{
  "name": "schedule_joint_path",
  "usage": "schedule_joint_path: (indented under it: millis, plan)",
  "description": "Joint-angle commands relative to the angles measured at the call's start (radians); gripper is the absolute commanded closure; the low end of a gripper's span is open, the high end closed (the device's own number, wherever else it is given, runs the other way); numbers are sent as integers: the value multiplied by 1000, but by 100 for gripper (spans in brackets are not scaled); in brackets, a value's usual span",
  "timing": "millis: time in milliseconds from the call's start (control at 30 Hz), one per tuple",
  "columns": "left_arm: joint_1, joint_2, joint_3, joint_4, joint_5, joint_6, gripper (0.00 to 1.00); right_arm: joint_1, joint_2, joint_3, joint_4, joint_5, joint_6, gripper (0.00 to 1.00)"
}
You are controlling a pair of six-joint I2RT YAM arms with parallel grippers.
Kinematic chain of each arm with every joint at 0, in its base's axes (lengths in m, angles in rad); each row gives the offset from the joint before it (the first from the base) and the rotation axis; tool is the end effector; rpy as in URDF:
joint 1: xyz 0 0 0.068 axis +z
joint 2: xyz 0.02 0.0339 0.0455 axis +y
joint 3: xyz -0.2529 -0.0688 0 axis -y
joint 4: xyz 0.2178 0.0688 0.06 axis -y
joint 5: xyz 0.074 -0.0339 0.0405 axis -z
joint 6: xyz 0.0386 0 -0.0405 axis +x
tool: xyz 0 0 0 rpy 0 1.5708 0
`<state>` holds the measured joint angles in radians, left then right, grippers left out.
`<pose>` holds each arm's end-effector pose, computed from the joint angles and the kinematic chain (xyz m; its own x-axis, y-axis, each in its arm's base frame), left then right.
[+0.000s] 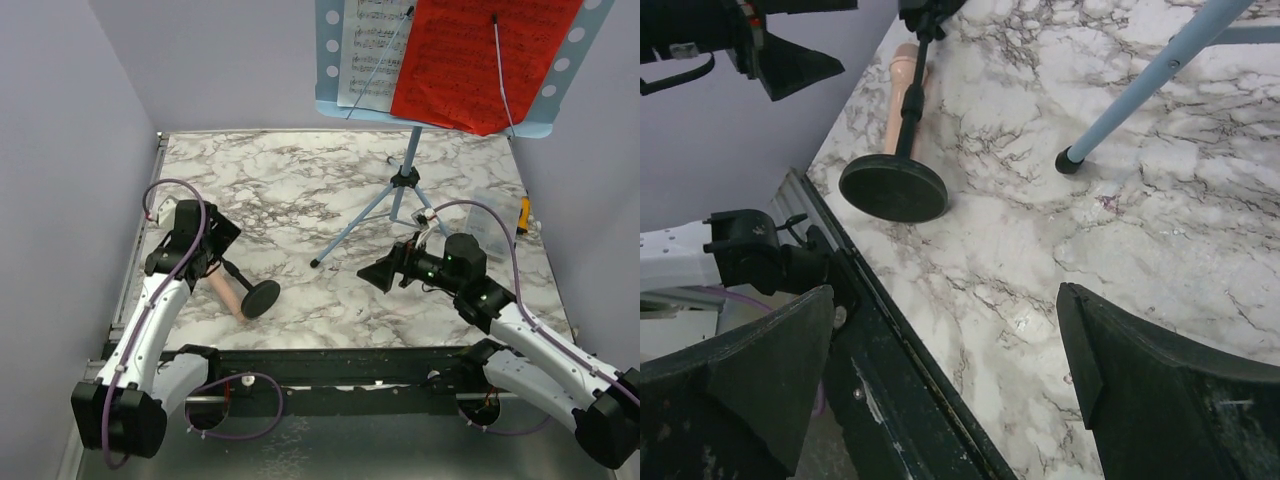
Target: Set up the instrument practice props
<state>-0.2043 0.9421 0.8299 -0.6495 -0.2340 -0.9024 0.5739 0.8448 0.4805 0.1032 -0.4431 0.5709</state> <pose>0.1733 -0.0268 0.2763 -0.4447 -0.6875 -0.5741 -0.5099 0.7213 -0.4688 0.1440 0.1128 0.2530 -0.6354 0.1705 -0.7531 -0.5882 0.5249 0.6152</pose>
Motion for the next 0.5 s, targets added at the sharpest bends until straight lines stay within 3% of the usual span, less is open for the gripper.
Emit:
schedule_joint_path:
  millis: [0, 267, 433, 467]
  plan:
    - [109, 59, 8, -31, 67, -155, 1, -2, -49, -6, -5, 52, -1, 0]
    - [149, 232, -65, -27, 111, -352, 3, -2, -111, 1, -100, 111, -16, 0]
    - [185, 366, -103, 112, 153, -322, 13, -2, -172, -21, -136, 127, -8, 0]
    - [188, 379, -119, 162, 163, -312, 20, -3, -179, -19, -146, 137, -8, 0]
